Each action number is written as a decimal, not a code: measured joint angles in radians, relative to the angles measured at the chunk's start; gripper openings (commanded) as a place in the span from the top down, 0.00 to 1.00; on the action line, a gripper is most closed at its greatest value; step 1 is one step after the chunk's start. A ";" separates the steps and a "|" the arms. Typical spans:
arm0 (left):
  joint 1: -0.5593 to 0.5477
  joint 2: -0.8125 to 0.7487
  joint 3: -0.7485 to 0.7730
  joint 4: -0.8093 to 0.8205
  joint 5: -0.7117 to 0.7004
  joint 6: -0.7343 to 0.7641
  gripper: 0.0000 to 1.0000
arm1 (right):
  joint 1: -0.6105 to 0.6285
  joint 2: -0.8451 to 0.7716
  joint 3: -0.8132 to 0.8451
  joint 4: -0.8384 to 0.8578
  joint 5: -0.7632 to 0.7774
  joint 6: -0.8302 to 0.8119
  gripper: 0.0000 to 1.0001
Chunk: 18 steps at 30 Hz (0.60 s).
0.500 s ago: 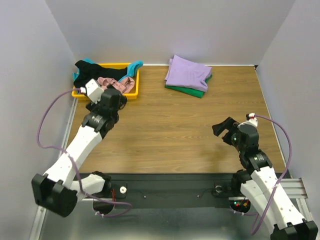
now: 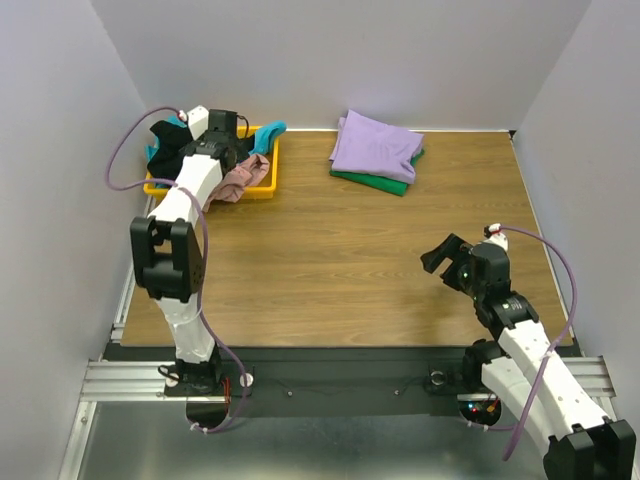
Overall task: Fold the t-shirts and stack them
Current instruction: Grab the tshirt from the pile
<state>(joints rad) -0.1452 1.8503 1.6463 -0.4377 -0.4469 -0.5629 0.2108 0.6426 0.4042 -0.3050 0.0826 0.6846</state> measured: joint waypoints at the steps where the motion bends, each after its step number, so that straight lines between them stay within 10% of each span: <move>1: 0.001 0.033 0.016 -0.012 0.007 0.005 0.02 | 0.000 0.006 0.000 0.000 0.000 0.000 0.00; 8: 0.001 0.110 0.020 -0.112 0.022 0.004 0.14 | 0.000 0.034 0.000 0.000 0.011 -0.004 0.00; 11: 0.003 0.110 0.021 -0.114 0.022 0.009 0.56 | 0.000 0.048 0.000 0.000 0.016 -0.007 0.00; 12: 0.003 0.113 0.021 -0.117 0.023 0.005 0.97 | 0.000 0.052 0.000 0.000 0.017 -0.007 0.00; 18: 0.005 0.118 0.042 -0.137 0.033 0.018 1.00 | 0.000 0.058 0.000 0.000 0.024 -0.008 0.00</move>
<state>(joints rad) -0.1406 1.9686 1.6882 -0.5747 -0.4137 -0.5453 0.2108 0.7006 0.4042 -0.3050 0.1066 0.6769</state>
